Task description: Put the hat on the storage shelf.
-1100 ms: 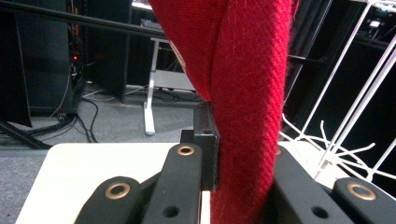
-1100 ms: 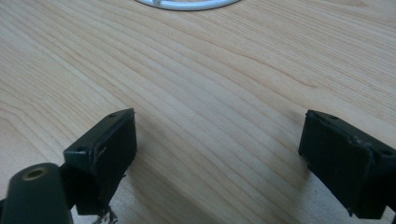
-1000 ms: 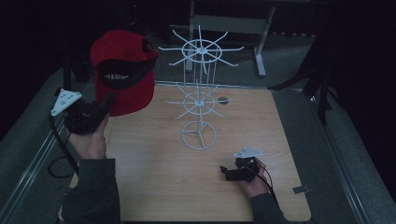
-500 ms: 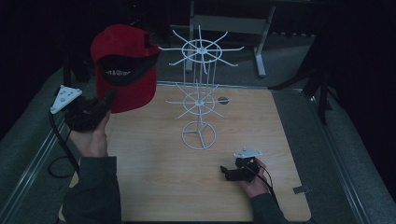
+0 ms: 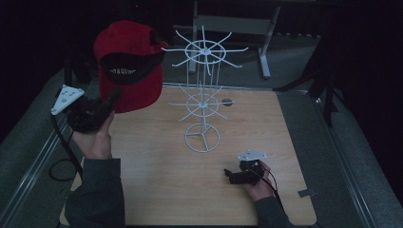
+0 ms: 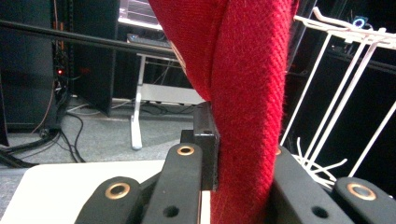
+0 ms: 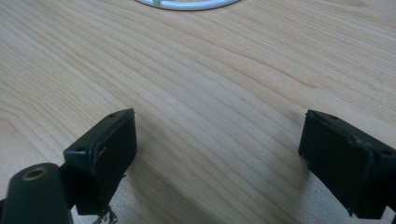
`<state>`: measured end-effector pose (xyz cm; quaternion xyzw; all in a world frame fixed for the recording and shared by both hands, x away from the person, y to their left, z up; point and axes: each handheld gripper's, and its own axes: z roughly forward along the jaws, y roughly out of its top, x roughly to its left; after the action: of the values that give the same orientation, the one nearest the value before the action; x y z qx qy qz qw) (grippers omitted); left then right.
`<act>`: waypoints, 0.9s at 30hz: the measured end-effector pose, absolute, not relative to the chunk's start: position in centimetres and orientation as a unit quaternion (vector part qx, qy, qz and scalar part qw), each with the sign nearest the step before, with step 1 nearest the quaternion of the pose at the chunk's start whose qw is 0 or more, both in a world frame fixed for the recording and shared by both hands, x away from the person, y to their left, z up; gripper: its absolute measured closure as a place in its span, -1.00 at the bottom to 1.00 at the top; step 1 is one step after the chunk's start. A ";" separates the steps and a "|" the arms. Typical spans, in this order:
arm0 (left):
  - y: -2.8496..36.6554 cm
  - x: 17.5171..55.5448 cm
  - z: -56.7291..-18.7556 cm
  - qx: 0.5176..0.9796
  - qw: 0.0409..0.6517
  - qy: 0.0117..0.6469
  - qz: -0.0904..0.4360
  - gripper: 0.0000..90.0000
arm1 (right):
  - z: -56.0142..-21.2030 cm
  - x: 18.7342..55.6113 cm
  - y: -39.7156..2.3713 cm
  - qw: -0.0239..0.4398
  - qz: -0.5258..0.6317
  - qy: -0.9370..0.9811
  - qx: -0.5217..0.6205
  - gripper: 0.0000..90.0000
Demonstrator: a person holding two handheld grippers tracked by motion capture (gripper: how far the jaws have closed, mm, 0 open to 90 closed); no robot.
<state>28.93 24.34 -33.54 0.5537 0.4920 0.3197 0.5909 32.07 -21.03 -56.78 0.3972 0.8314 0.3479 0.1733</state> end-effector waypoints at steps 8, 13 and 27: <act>24.1 28.6 -33.0 0.552 0.597 0.483 0.324 0.90 | -56.8 32.1 -21.0 0.173 0.348 0.831 0.398 -0.75; 23.9 28.1 -32.7 0.552 0.600 0.478 0.329 0.90 | -56.8 32.1 -21.0 0.173 0.348 0.831 0.398 -0.75; 23.4 26.7 -32.2 0.549 0.605 0.463 0.345 0.90 | -56.8 32.1 -21.0 0.173 0.348 0.831 0.397 -0.75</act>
<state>26.67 23.37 -32.17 0.5488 0.4631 0.3447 0.6046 32.07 -21.04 -56.77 0.3972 0.8315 0.3476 0.1732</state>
